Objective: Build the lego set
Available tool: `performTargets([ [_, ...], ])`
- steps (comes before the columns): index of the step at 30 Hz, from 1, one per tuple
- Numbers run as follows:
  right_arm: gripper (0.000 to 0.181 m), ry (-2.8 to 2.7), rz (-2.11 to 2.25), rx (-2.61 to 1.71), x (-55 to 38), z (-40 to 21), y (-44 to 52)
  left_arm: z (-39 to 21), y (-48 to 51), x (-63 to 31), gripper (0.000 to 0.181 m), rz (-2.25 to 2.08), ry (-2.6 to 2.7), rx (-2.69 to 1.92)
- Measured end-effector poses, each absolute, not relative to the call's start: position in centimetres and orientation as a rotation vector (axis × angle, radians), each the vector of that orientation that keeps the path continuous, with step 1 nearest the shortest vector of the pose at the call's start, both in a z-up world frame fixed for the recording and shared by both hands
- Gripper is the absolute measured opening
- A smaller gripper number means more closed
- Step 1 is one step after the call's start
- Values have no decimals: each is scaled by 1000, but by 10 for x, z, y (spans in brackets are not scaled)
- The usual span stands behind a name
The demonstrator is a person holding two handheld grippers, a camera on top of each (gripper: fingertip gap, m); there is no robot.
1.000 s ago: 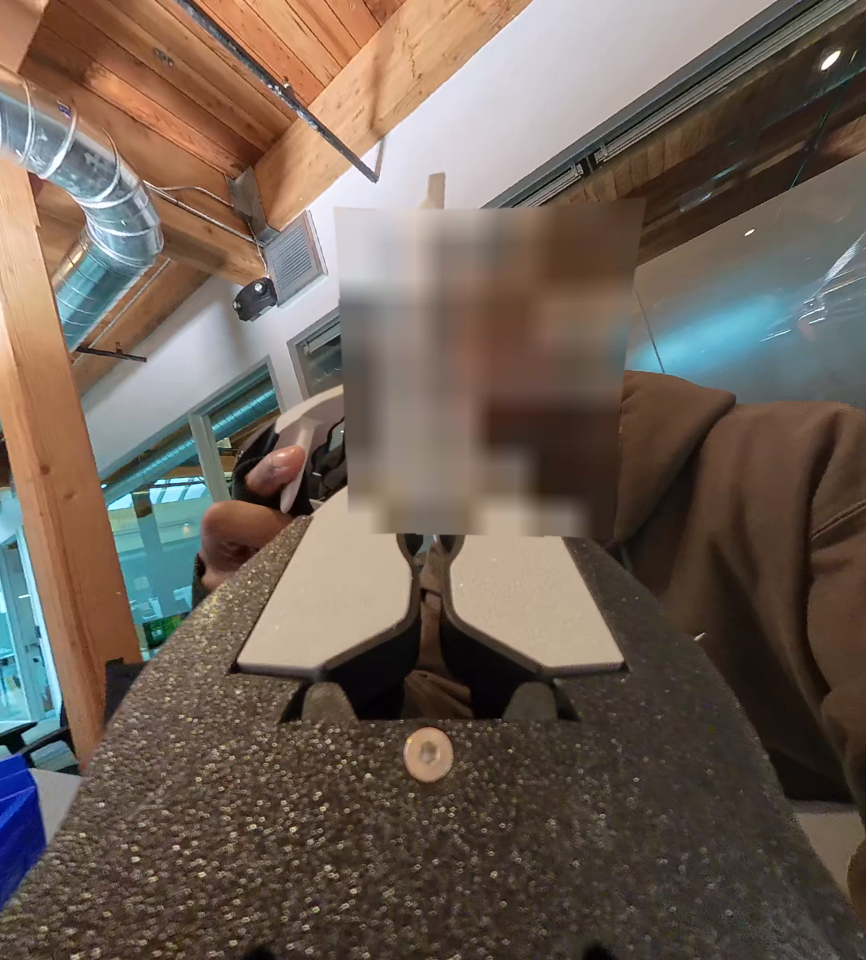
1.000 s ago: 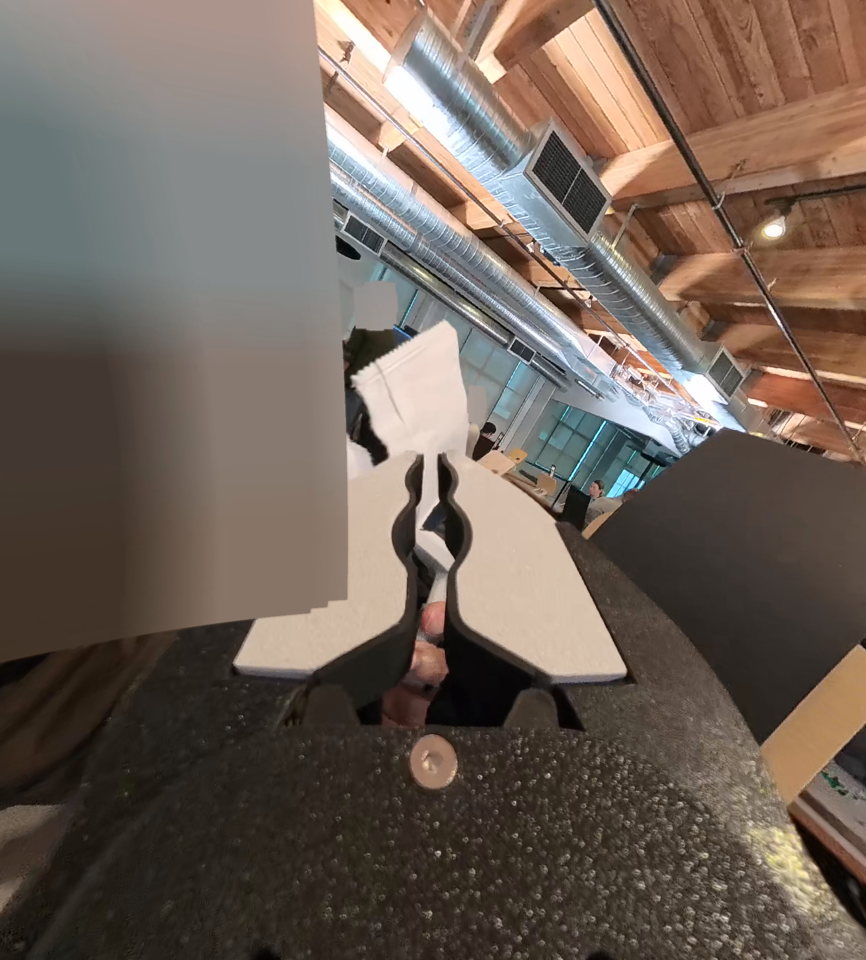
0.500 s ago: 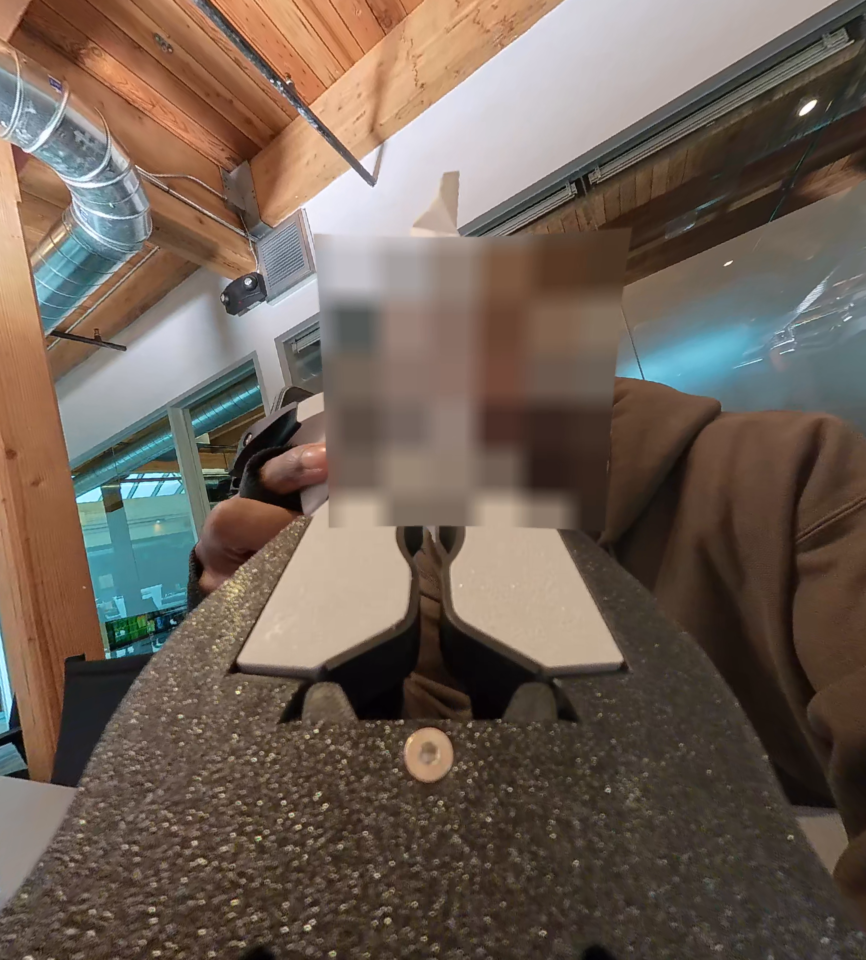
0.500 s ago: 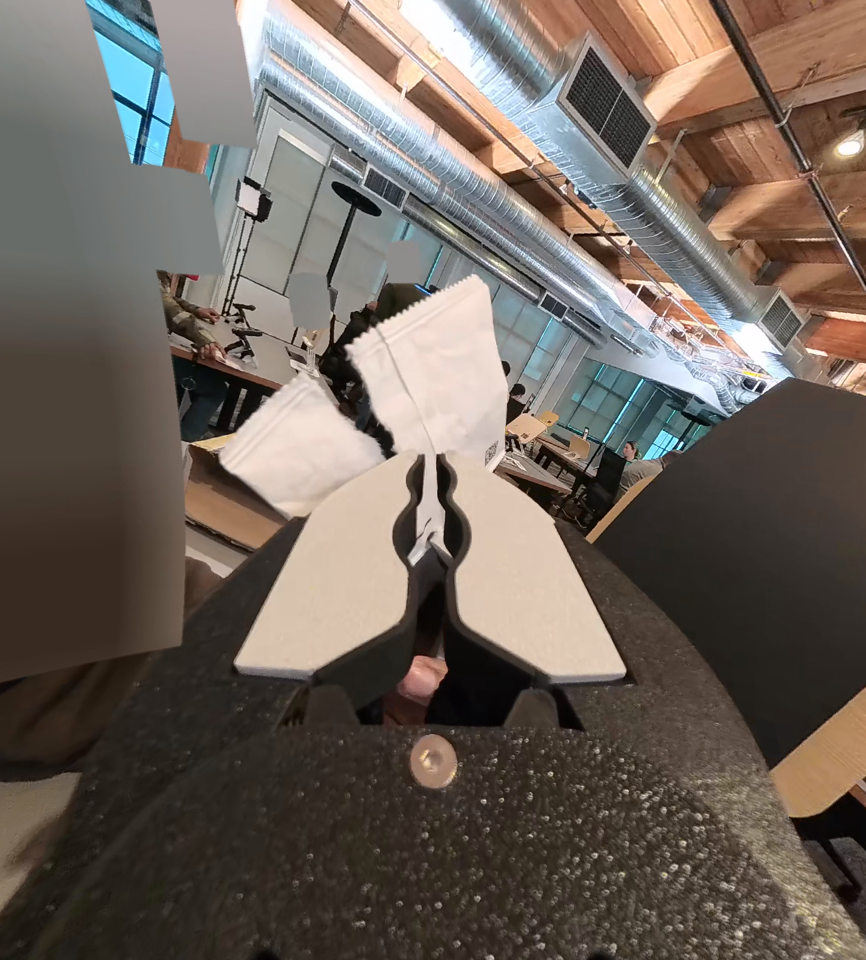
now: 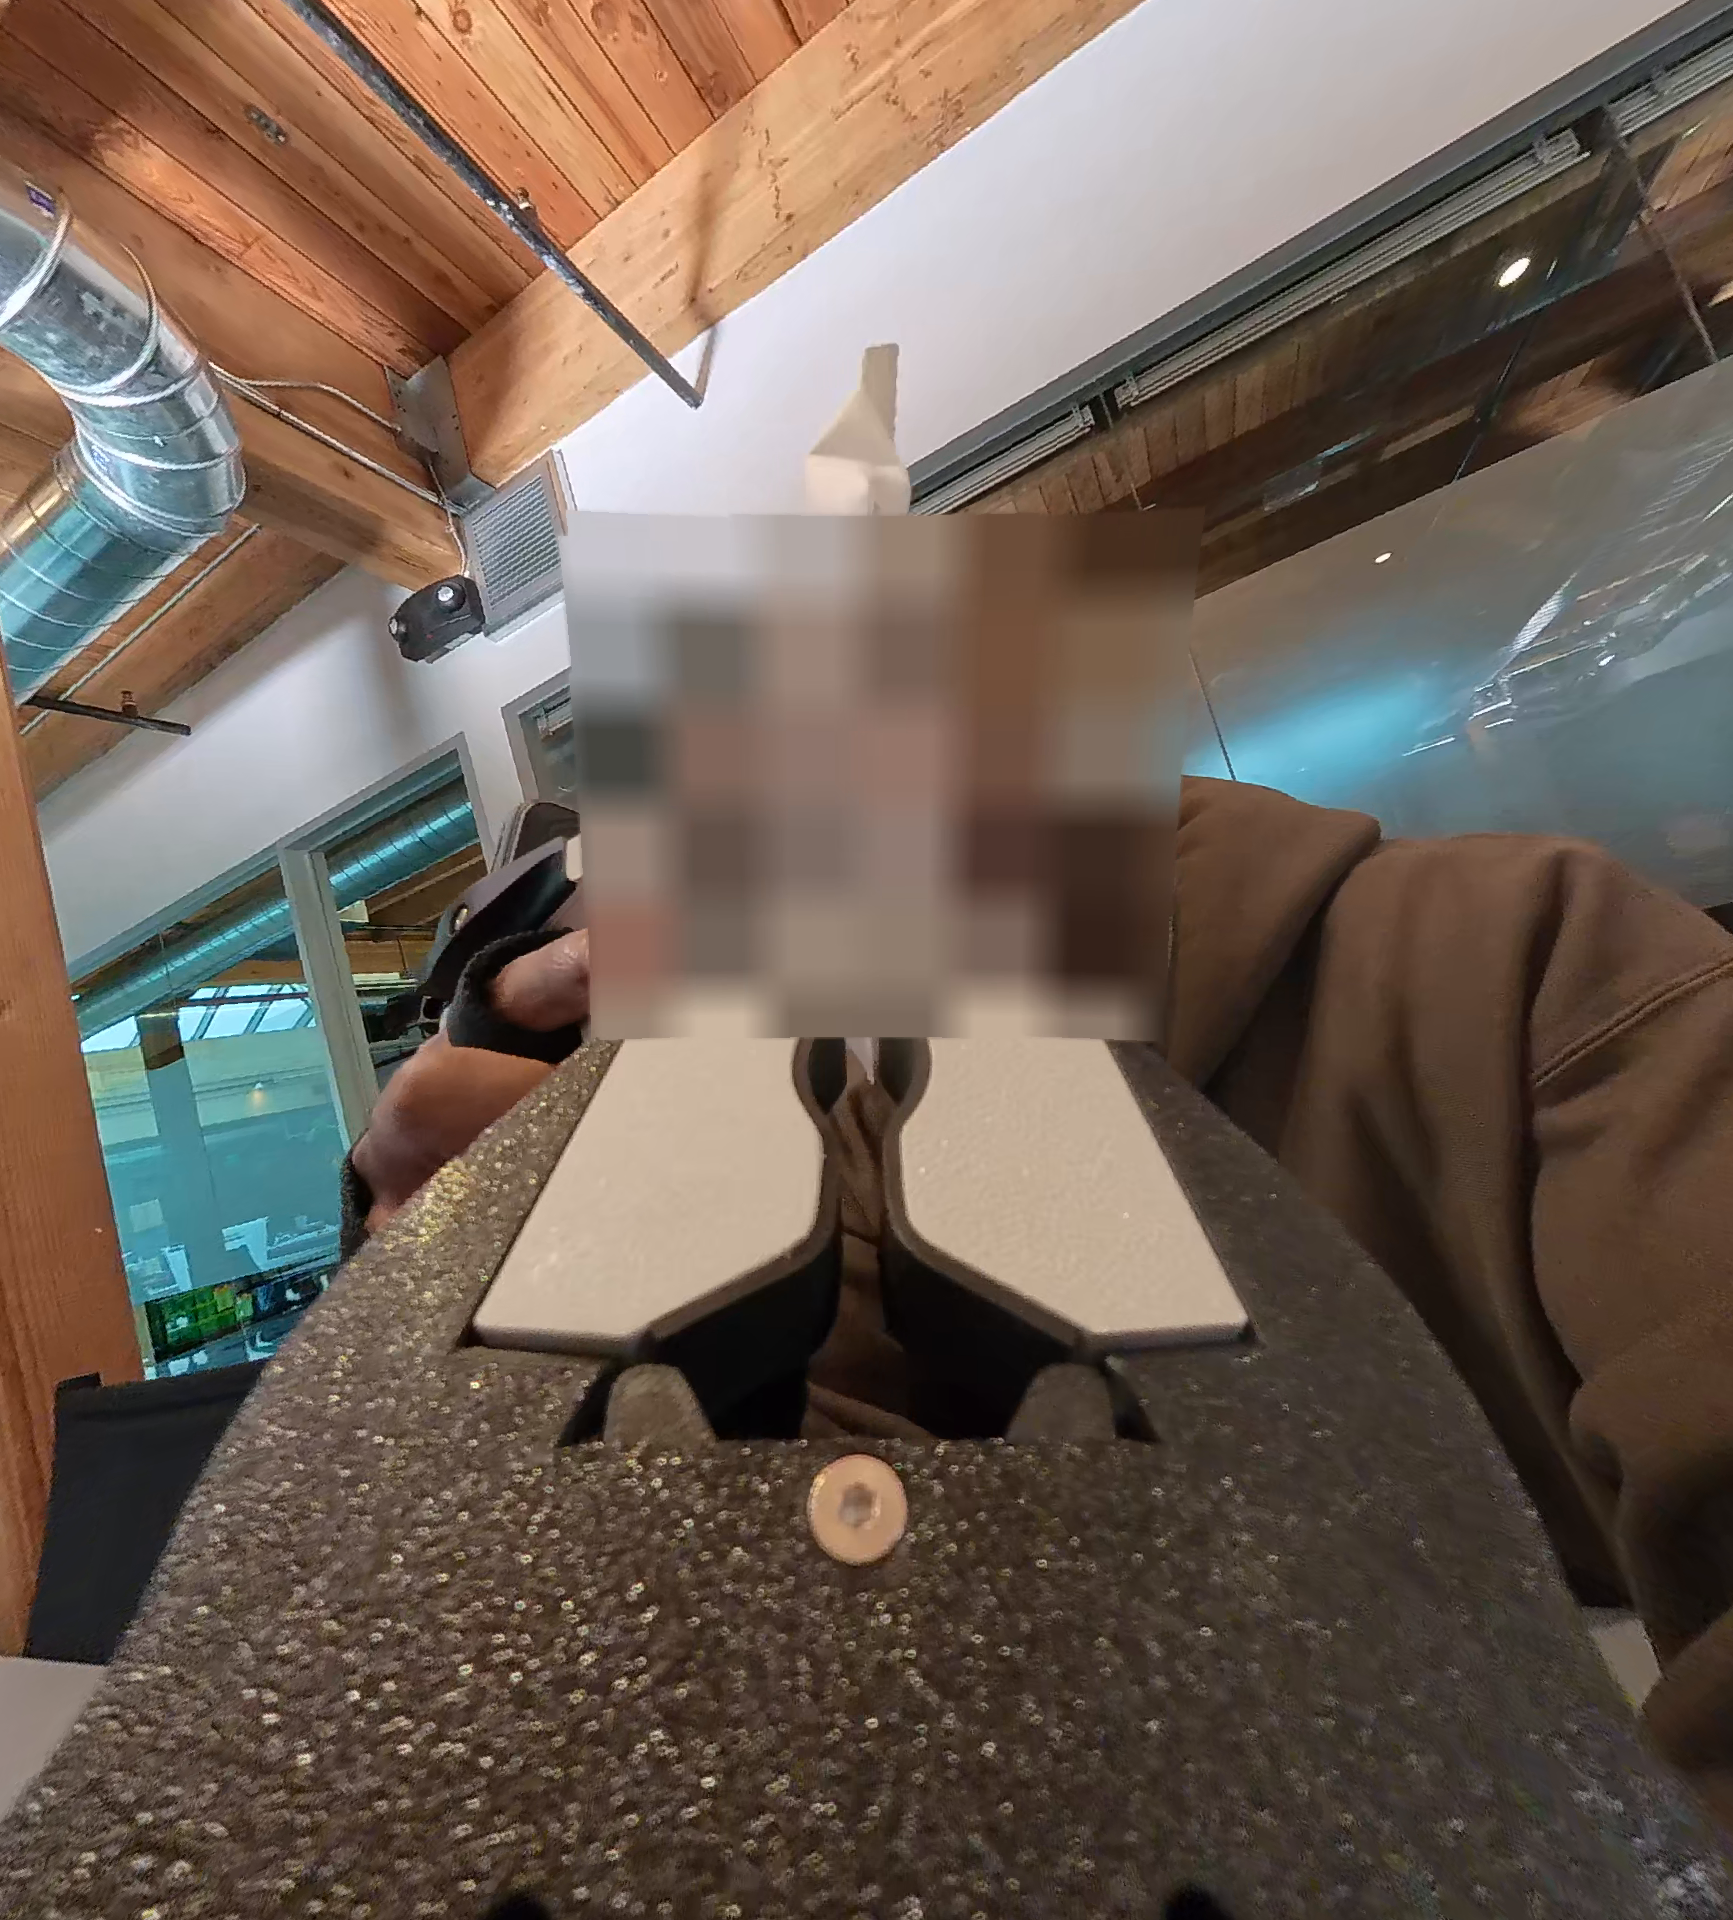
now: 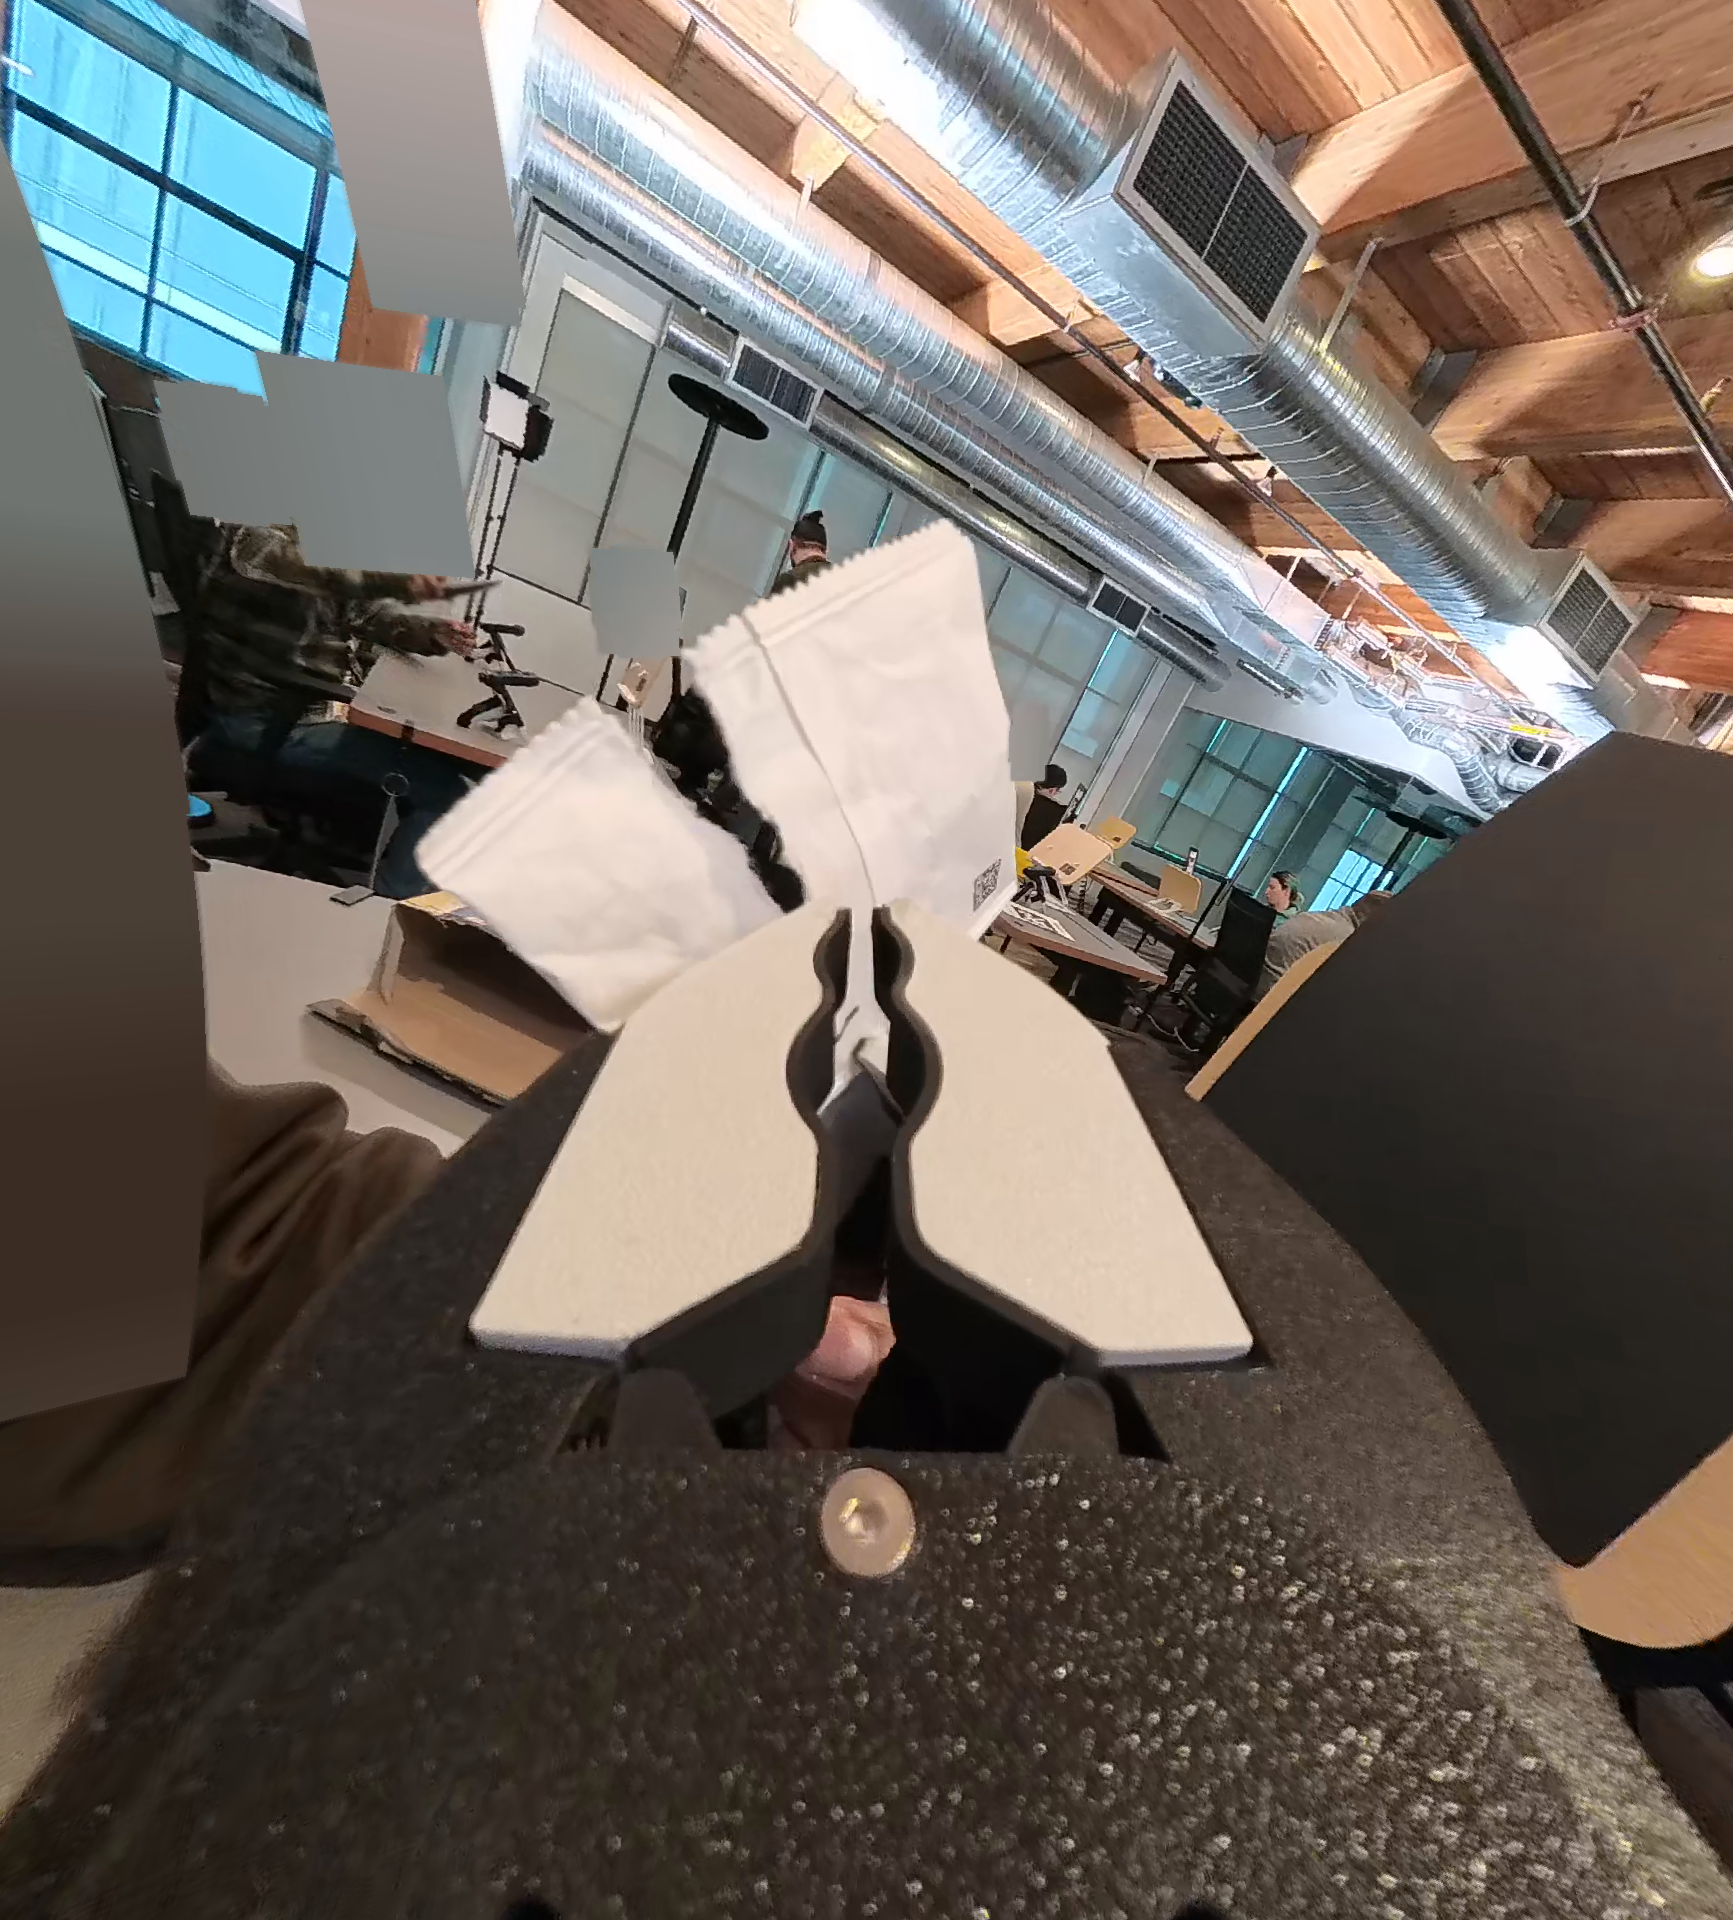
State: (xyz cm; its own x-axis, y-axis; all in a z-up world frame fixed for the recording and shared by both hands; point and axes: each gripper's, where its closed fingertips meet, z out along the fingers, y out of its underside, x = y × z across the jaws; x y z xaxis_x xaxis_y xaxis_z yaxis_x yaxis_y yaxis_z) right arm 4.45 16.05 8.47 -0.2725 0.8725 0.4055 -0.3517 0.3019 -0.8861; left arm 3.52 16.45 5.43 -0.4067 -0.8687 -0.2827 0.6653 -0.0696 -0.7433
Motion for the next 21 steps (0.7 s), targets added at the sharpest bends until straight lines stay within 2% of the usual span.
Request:
performTargets([
  [21,4,-1367,1287,-540,42,83,162,62,157,28,0,-1724,1013,-214],
])
